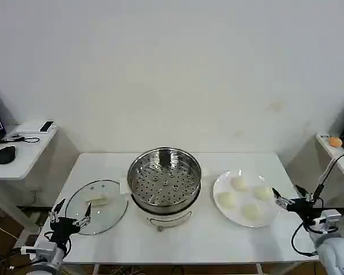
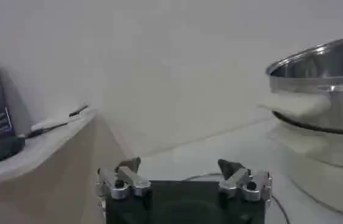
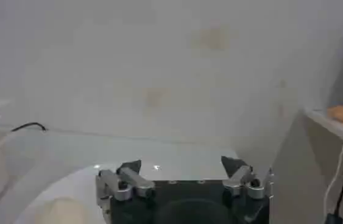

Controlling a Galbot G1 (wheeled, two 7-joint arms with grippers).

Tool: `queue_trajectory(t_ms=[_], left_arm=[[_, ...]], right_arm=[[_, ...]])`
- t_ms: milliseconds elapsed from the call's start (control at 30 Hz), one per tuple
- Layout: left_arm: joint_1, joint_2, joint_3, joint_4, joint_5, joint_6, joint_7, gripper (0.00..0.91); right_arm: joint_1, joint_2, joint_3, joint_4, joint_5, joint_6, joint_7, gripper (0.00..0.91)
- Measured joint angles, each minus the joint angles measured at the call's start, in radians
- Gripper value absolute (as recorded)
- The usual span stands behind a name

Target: Take steamed baozi put them in steamer then cover it.

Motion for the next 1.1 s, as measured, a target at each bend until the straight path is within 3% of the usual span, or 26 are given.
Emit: queue_trajectory(t_ms=[133, 300, 533, 833, 1100], left_arm=[[-0.005, 0.009, -0.004, -0.006, 0.005, 0.0, 0.004, 0.907], [0.004, 0.008, -0.002, -0.019, 0.02, -0.002, 0.014, 0.907], [0.014, 0.004, -0.002, -0.034, 0.041, -0.002, 0.035, 0.907], [0.046, -0.024, -0.017, -0.061, 0.07, -0.008, 0.054, 0.907], [0.062, -0.054, -0.025, -0.085, 0.089, -0.011, 0.059, 0.907]], right_arm=[[0.094, -0.042, -0.038, -0.035, -0.063, -0.024, -0.049, 0.907], [0.254, -0.095, -0.129, -0.105, -0.196, -0.026, -0.167, 0.907], [0.521, -0.122, -0.277, -0.258, -0.43, 0.02, -0.428, 0.907], [0.87, -0.135, -0.537, -0.485, -0.691, 0.148, -0.773, 0.907], [1.085, -0.12, -0.783, -0.644, -0.8, 0.237, -0.941, 0.907]])
